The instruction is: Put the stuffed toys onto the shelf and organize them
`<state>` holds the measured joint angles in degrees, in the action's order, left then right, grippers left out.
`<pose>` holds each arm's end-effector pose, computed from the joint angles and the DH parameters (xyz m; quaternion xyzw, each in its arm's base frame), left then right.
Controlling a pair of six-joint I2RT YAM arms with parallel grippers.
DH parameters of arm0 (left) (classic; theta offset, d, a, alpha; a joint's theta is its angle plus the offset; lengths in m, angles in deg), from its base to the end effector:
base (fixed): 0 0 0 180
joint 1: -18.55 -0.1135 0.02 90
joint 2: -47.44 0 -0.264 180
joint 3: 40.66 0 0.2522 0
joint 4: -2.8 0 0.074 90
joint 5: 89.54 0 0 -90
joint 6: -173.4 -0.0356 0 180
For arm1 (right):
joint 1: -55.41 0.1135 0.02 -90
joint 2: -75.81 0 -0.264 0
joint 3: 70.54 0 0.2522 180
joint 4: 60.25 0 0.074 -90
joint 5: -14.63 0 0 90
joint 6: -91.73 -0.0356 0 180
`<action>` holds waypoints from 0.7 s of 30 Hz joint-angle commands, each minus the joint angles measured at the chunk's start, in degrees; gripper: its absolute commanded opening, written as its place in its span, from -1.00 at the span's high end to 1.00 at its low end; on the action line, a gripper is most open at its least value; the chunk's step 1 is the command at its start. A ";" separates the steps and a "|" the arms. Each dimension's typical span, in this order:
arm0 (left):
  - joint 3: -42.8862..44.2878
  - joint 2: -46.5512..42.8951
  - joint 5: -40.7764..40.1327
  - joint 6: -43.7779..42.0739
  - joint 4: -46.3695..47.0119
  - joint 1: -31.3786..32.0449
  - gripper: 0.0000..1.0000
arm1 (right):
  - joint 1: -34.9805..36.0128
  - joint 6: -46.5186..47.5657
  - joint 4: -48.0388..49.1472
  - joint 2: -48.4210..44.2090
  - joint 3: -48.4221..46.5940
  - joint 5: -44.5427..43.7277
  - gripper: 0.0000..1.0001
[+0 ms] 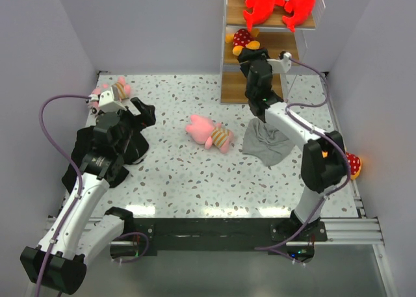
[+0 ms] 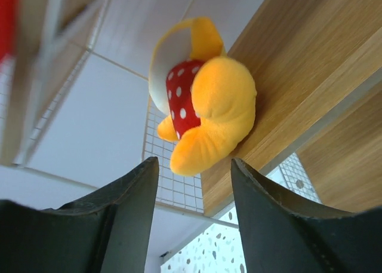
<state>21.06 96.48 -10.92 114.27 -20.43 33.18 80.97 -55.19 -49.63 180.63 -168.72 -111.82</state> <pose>0.1953 -0.0437 0.3483 -0.1708 0.7487 -0.1756 0.6160 0.4064 0.1709 0.3467 0.3953 0.5620 0.2974 0.6629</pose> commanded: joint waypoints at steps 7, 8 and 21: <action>-0.15 -0.52 -2.07 -0.46 2.27 -0.13 -0.96 | -2.44 -8.10 -39.42 -26.49 11.72 1.38 -0.41; -0.15 -0.52 -1.98 -0.46 2.27 -0.13 -0.96 | -2.97 -10.81 -42.63 -28.16 13.04 0.33 -0.41; -0.42 -0.17 1.36 0.33 2.97 -0.13 -0.96 | -24.93 -14.62 -61.90 -44.18 29.68 -7.77 -0.33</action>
<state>21.06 96.50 -10.86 114.29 -20.41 33.18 62.11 -71.06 -106.17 133.59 -137.57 -116.58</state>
